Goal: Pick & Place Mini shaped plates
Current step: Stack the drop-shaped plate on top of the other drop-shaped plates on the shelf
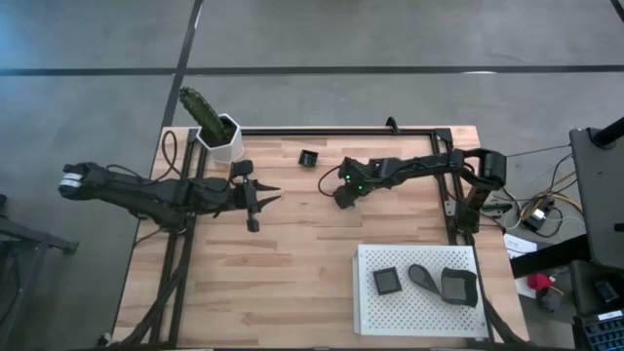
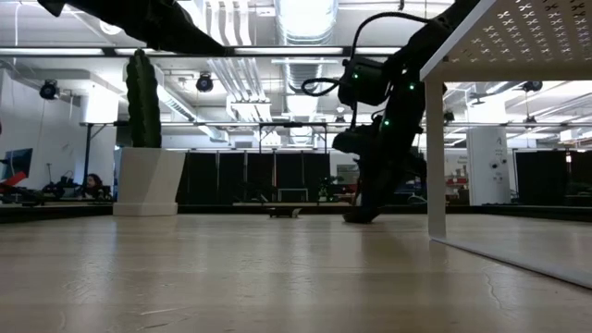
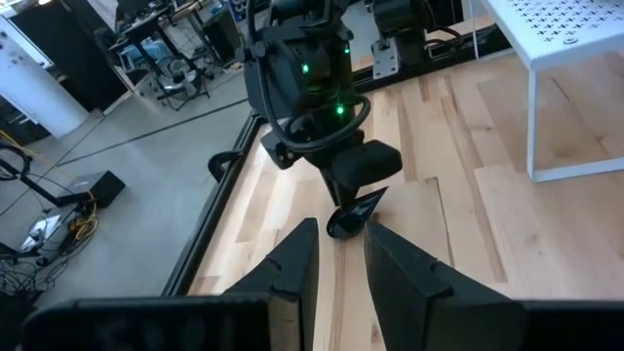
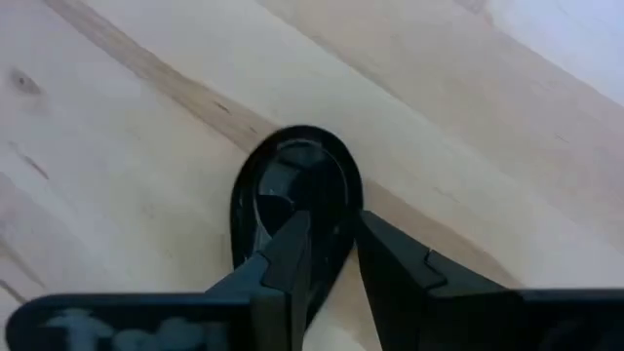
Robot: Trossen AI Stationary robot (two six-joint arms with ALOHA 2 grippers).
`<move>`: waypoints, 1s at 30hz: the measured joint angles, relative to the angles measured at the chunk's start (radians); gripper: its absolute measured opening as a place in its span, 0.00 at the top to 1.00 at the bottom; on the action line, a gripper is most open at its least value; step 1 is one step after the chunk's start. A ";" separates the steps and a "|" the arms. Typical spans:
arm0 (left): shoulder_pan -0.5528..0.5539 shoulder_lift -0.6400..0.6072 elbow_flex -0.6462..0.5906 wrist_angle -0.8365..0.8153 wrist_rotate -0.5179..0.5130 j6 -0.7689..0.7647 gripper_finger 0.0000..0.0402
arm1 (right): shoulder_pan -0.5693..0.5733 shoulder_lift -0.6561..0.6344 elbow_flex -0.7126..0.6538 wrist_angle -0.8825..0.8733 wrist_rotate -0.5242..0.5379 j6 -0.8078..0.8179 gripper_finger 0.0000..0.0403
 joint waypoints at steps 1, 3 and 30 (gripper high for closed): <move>0.000 0.000 0.000 0.000 0.000 0.000 0.79 | -0.001 0.005 0.000 0.005 0.000 0.001 0.80; 0.000 0.000 0.000 -0.001 0.000 0.000 0.79 | -0.004 0.015 -0.001 -0.008 0.003 0.004 0.79; 0.000 0.002 0.000 -0.002 0.000 0.000 0.79 | -0.010 0.034 0.000 -0.002 -0.008 -0.057 0.97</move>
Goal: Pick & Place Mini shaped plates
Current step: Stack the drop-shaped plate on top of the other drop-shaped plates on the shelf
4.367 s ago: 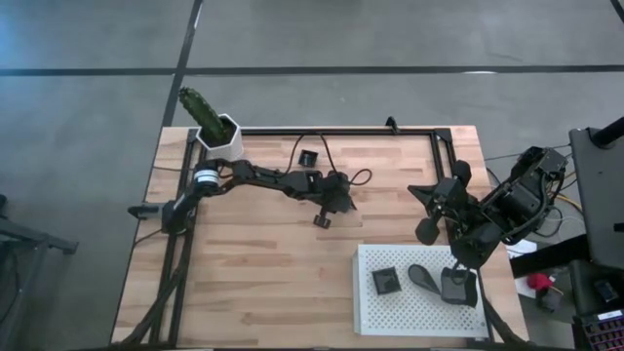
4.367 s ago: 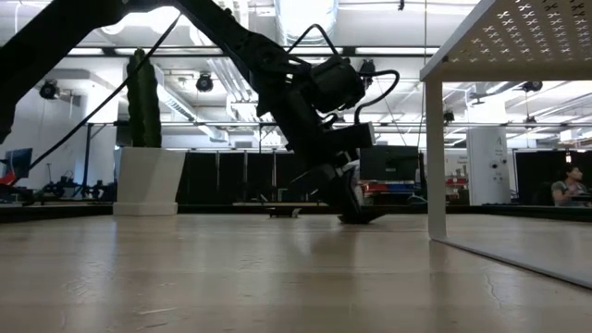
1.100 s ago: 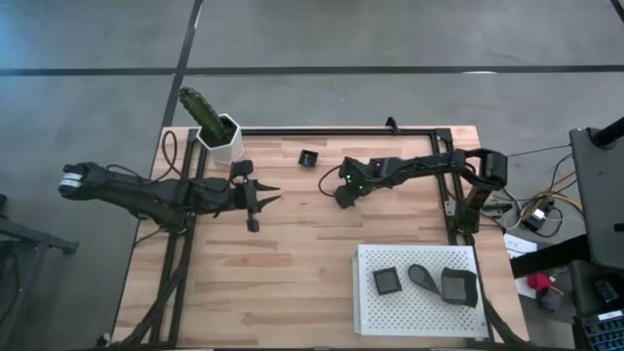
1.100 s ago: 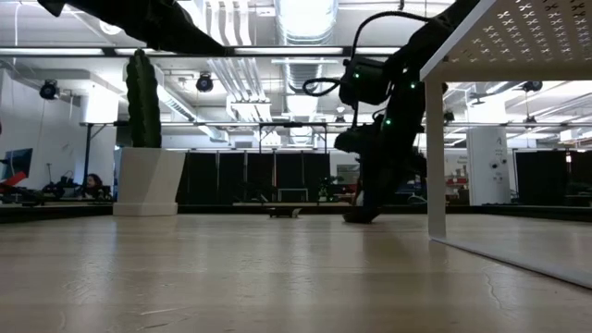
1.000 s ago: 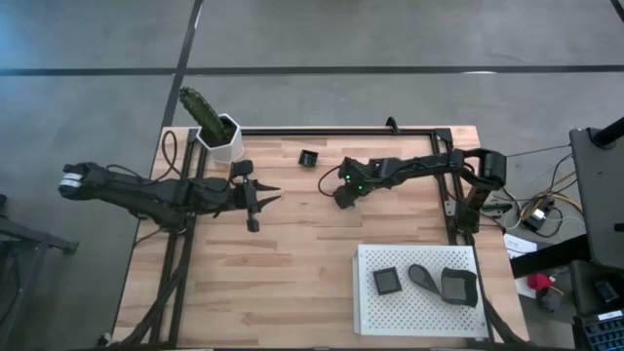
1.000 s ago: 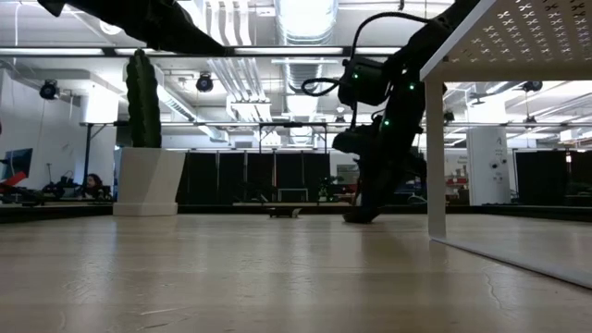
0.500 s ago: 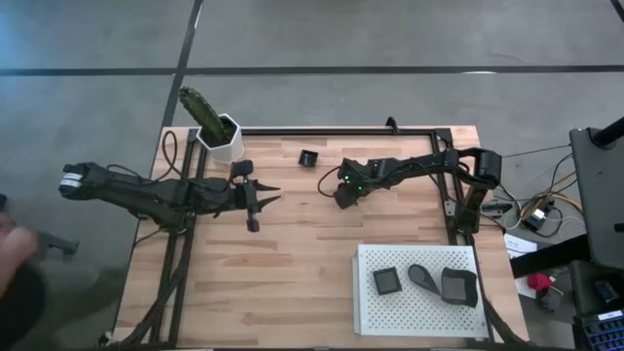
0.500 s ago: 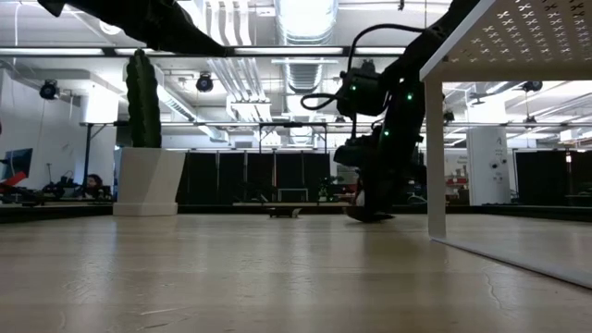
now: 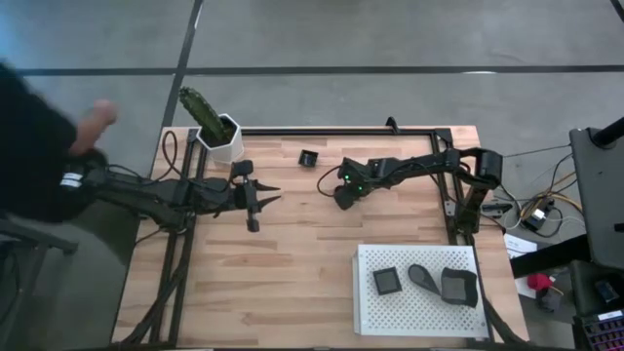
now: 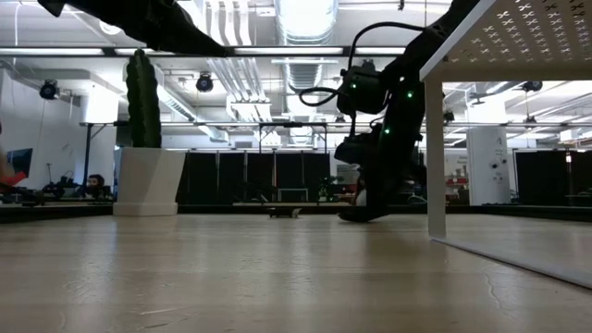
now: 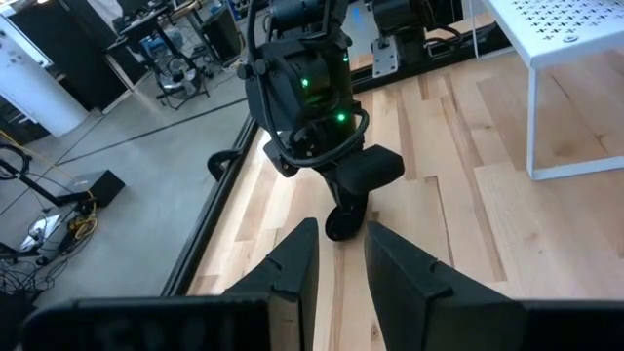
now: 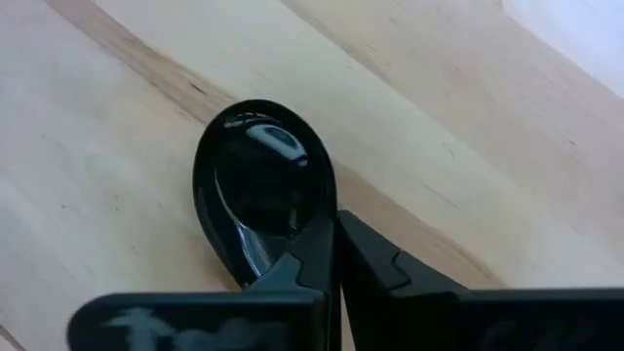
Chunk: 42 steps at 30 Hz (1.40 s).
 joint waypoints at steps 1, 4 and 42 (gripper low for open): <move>0.000 0.000 0.000 0.000 0.000 0.000 0.79 | 0.000 -0.005 0.000 -0.001 0.000 -0.002 0.98; 0.000 0.000 0.000 0.000 0.000 0.000 0.79 | 0.003 -0.032 -0.001 -0.012 -0.001 -0.004 0.98; 0.000 0.000 -0.014 0.000 0.000 0.022 0.79 | 0.492 -0.842 0.008 -0.600 -0.190 1.007 0.98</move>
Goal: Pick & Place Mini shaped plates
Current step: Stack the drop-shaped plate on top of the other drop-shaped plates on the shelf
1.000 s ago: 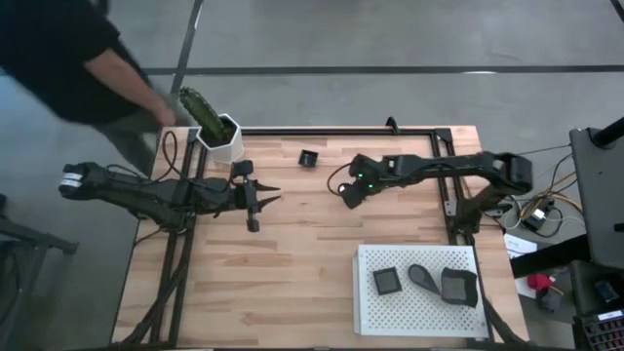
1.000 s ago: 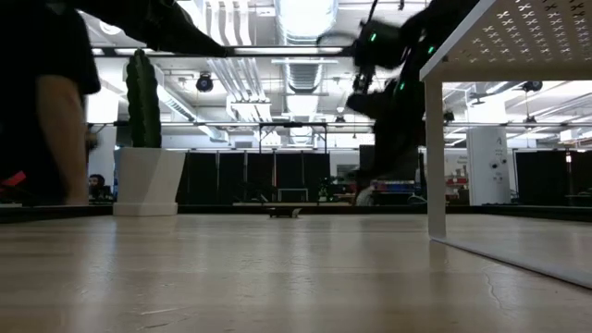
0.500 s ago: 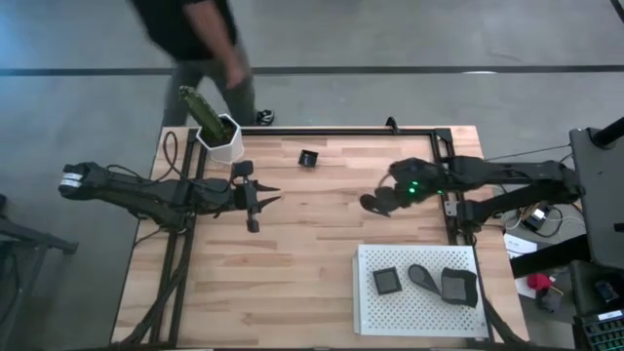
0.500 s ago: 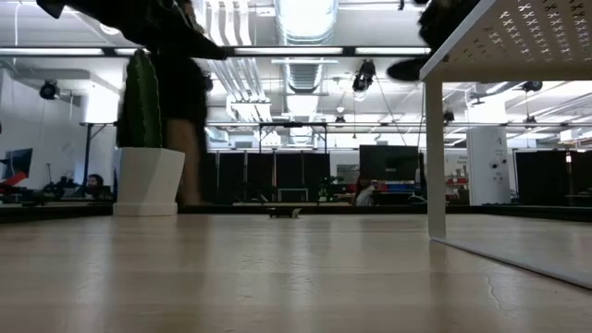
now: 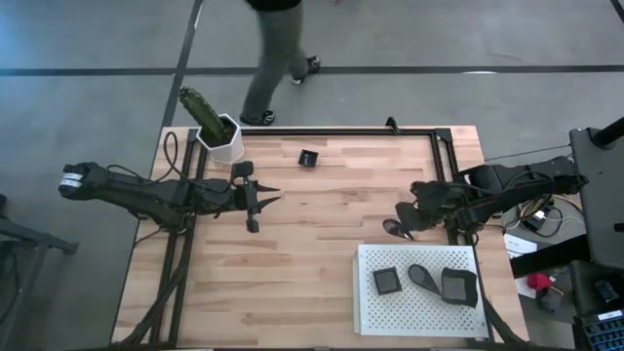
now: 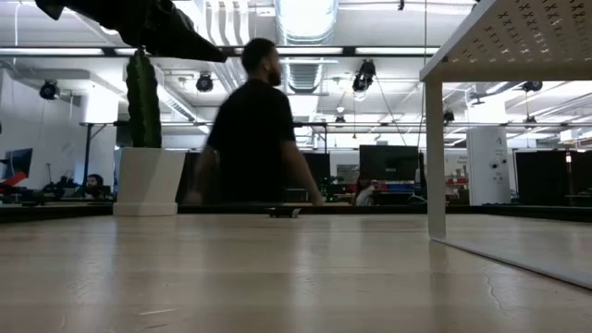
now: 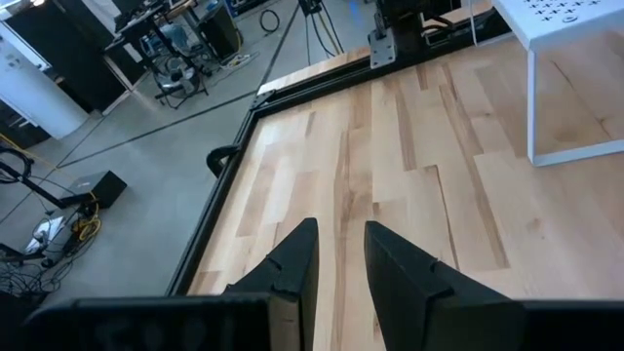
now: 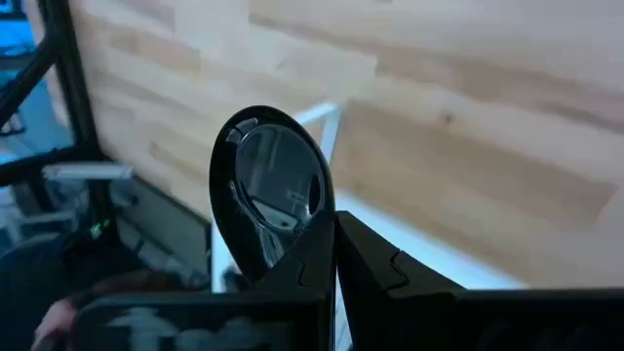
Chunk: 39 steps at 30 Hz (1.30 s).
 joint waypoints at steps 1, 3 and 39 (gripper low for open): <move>0.000 0.000 0.000 0.000 0.000 0.000 0.79 | 0.010 0.000 0.010 0.000 -0.008 0.011 0.98; 0.000 0.000 0.000 0.001 0.000 0.000 0.79 | 0.031 0.003 0.041 -0.024 -0.012 0.035 0.98; 0.001 0.000 0.000 0.004 0.000 0.001 0.79 | 0.459 0.489 0.488 -0.483 -0.099 0.402 0.98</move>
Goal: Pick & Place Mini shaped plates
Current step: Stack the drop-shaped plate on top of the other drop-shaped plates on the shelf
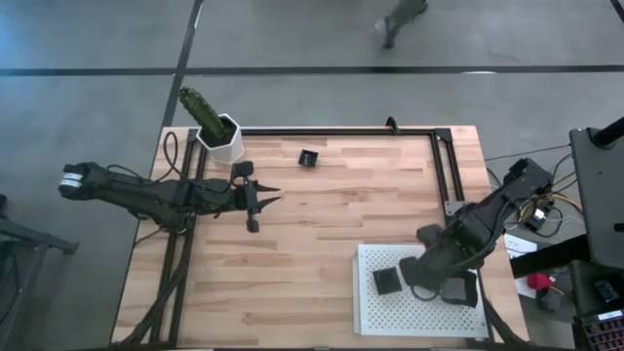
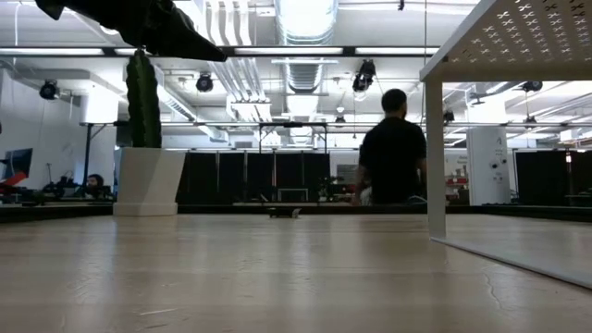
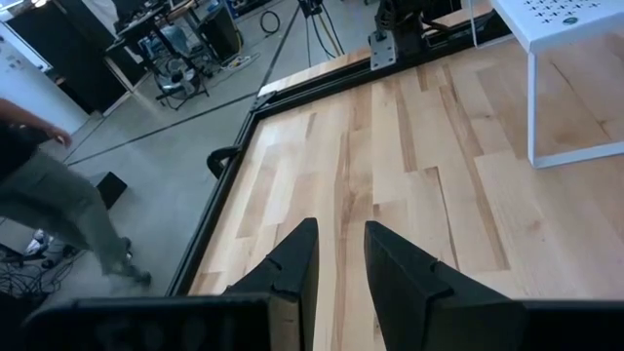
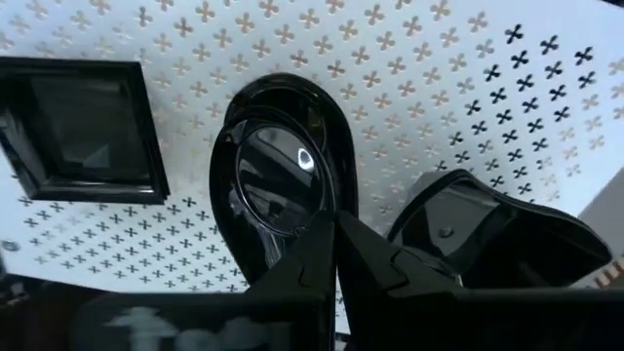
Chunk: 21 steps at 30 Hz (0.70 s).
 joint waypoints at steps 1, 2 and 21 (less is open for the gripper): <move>0.000 0.000 0.000 0.000 0.000 0.000 0.79 | 0.002 0.003 0.000 0.001 -0.001 0.000 0.98; 0.000 0.000 0.000 0.000 0.000 0.000 0.79 | 0.004 0.006 0.000 0.001 0.000 0.000 0.98; 0.000 0.000 0.000 0.002 0.000 0.000 0.79 | 0.004 0.019 -0.018 0.008 0.010 -0.036 0.86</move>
